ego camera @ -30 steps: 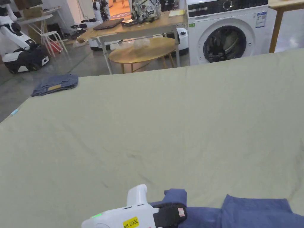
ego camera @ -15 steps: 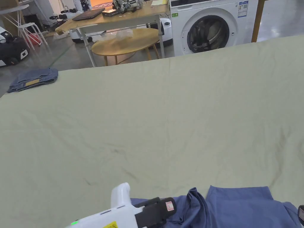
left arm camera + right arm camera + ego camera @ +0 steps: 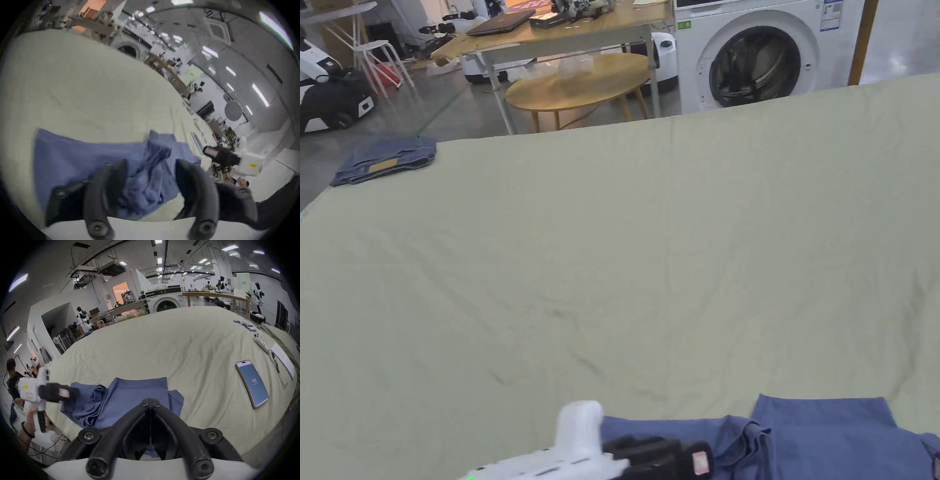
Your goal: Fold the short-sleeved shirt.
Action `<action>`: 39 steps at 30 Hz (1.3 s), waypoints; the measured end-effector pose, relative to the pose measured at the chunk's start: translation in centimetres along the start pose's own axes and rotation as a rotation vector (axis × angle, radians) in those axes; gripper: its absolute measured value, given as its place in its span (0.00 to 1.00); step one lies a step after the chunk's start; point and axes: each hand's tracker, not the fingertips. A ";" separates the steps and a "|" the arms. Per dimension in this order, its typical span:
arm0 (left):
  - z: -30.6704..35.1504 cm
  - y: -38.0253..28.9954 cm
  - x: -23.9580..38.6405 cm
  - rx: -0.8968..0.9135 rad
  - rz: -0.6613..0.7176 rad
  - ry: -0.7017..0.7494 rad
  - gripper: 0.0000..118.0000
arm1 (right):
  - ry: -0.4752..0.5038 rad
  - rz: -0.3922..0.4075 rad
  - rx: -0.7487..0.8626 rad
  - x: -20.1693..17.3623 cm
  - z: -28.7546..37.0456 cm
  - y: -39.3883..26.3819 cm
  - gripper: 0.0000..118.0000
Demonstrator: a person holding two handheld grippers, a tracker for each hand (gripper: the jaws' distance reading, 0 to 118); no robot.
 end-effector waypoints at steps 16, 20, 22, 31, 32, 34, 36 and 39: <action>1.8 -3.2 -11.8 0.091 0.584 -0.080 0.05 | 0.007 -0.048 -0.033 0.5 -0.5 -0.3 0.00; 2.2 -3.3 -10.2 0.132 0.518 -0.032 0.04 | 0.001 -0.042 -0.030 0.5 -0.2 -0.3 0.00; 4.8 -2.7 -9.7 0.246 0.531 -0.030 0.04 | -0.009 -0.033 -0.027 0.4 0.0 -0.3 0.00; 11.8 3.3 -1.1 0.318 0.206 0.181 0.03 | 0.000 -0.054 -0.017 1.0 -0.1 0.0 0.00; 10.4 3.5 0.2 0.294 0.177 0.161 0.03 | 0.003 -0.060 -0.015 0.9 -0.3 0.1 0.00; 6.4 3.3 2.5 0.187 0.092 0.123 0.03 | 0.008 -0.070 -0.012 0.7 -0.2 0.1 0.00; 1.1 2.6 4.3 0.071 0.033 0.115 0.03 | 0.019 -0.072 -0.008 0.4 0.1 0.1 0.00; -5.8 0.8 5.7 -0.067 0.043 0.059 0.03 | 0.009 -0.043 -0.004 0.1 0.9 -0.3 0.00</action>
